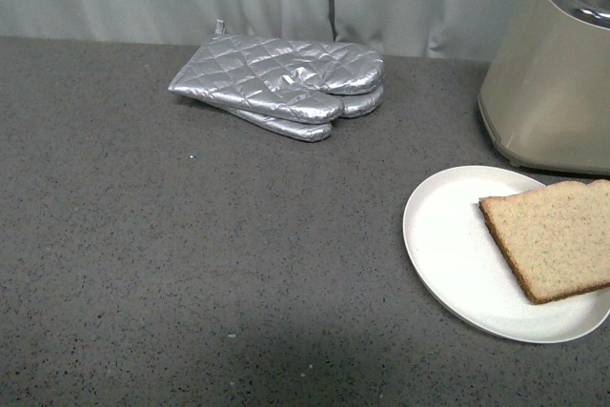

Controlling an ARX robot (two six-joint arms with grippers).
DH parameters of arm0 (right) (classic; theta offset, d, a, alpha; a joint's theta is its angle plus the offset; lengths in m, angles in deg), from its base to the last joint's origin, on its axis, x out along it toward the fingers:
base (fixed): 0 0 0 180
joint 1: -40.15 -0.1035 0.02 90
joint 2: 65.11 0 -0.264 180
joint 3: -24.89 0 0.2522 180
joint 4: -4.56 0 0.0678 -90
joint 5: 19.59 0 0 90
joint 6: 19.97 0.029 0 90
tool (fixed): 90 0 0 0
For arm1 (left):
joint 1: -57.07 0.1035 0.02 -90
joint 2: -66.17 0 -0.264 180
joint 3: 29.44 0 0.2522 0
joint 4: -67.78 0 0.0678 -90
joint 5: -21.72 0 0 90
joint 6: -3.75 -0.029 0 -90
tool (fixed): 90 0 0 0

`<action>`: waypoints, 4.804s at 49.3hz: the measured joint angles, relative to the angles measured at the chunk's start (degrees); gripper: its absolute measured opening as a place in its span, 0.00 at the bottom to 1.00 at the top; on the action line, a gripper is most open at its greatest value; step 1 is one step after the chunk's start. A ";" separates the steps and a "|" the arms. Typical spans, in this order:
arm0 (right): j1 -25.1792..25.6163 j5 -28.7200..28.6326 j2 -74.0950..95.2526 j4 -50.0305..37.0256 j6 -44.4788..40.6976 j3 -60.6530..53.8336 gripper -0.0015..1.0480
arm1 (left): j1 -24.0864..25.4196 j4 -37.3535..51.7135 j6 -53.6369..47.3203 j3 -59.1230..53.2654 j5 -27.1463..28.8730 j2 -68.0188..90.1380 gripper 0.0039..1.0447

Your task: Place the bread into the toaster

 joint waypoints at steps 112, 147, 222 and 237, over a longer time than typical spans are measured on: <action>1.88 4.68 114.49 -54.40 45.64 23.85 0.52 | 0.00 0.00 -0.15 0.00 -0.02 -0.07 0.94; -5.84 9.49 87.71 -37.05 49.42 24.81 0.02 | 0.00 0.00 -0.15 0.00 -0.02 -0.07 0.94; -8.61 63.91 91.21 -7.76 45.75 59.76 0.02 | 0.00 0.00 -0.15 0.00 -0.02 -0.07 0.94; -8.48 68.67 93.13 -0.70 49.44 64.00 0.02 | 0.00 0.00 -0.15 0.00 -0.02 -0.07 0.94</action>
